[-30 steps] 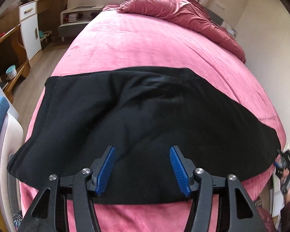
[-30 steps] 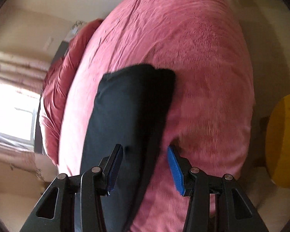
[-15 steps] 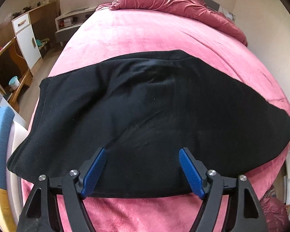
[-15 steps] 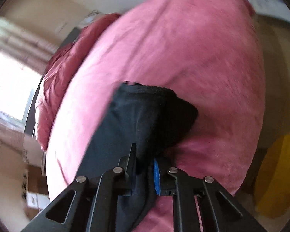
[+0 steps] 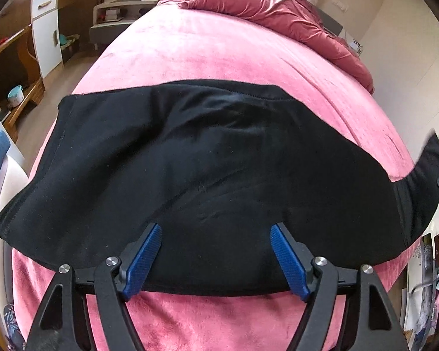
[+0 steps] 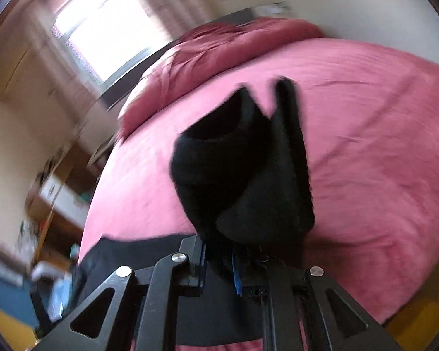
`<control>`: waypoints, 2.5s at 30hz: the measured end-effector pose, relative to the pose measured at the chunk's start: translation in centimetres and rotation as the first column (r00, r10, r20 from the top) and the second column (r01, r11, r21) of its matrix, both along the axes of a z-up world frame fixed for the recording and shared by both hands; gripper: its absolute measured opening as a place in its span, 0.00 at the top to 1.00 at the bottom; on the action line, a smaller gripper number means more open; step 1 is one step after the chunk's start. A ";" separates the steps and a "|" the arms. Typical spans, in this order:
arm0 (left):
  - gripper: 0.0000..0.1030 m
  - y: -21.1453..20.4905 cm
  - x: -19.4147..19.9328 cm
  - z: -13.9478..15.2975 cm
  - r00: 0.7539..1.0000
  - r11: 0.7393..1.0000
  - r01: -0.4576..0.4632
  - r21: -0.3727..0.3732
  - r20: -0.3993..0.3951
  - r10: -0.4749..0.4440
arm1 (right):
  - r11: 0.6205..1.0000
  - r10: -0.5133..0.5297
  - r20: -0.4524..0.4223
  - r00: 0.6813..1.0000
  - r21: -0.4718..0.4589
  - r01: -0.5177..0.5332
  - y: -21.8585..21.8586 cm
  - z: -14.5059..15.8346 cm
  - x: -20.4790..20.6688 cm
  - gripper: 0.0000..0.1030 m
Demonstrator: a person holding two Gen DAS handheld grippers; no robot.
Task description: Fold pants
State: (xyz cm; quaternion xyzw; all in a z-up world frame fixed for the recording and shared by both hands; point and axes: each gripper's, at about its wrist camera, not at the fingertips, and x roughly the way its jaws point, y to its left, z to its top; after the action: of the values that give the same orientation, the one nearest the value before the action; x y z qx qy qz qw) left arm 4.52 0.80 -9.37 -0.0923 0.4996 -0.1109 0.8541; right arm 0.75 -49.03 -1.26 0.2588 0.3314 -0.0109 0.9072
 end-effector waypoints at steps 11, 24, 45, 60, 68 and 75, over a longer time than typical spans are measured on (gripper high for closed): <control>0.11 1.3 -0.7 1.2 0.999 0.998 -0.011 -0.063 0.036 0.013 | 0.921 0.340 -0.189 0.921 -0.132 -0.366 17.4 -6.0 4.5 0.87; 0.13 -1.7 0.7 1.9 0.995 0.987 0.087 -0.134 -0.038 -0.093 | 0.831 0.371 -0.291 0.882 -0.320 -0.455 22.2 -9.0 4.9 0.82; 0.13 -11.8 4.4 1.0 0.930 0.912 0.262 -0.316 -0.172 -0.326 | 0.947 0.171 -0.295 0.940 -0.213 -0.239 13.1 -7.5 -4.7 0.43; 0.82 -14.1 4.2 2.6 0.916 0.864 0.337 -0.375 -0.082 -0.393 | 0.979 0.006 -0.333 0.943 -0.192 -0.074 9.0 -11.1 -2.9 0.39; 0.85 -11.6 2.9 7.8 0.918 0.810 0.382 -0.445 0.084 -0.386 | 0.963 -0.032 -0.272 0.962 -0.265 -0.043 9.7 -10.1 -2.1 0.59; 0.90 -7.9 2.9 3.7 0.943 0.884 0.300 -0.360 -0.027 -0.331 | 0.943 0.043 -0.288 0.957 -0.306 -0.134 11.9 -9.9 -1.6 0.71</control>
State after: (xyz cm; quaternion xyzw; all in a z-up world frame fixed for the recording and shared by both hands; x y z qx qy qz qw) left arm 7.38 -7.13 -5.65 -0.1655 0.5170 -0.3314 0.7717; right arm -0.84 -37.15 -11.19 0.0879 0.4601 -0.0597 0.8815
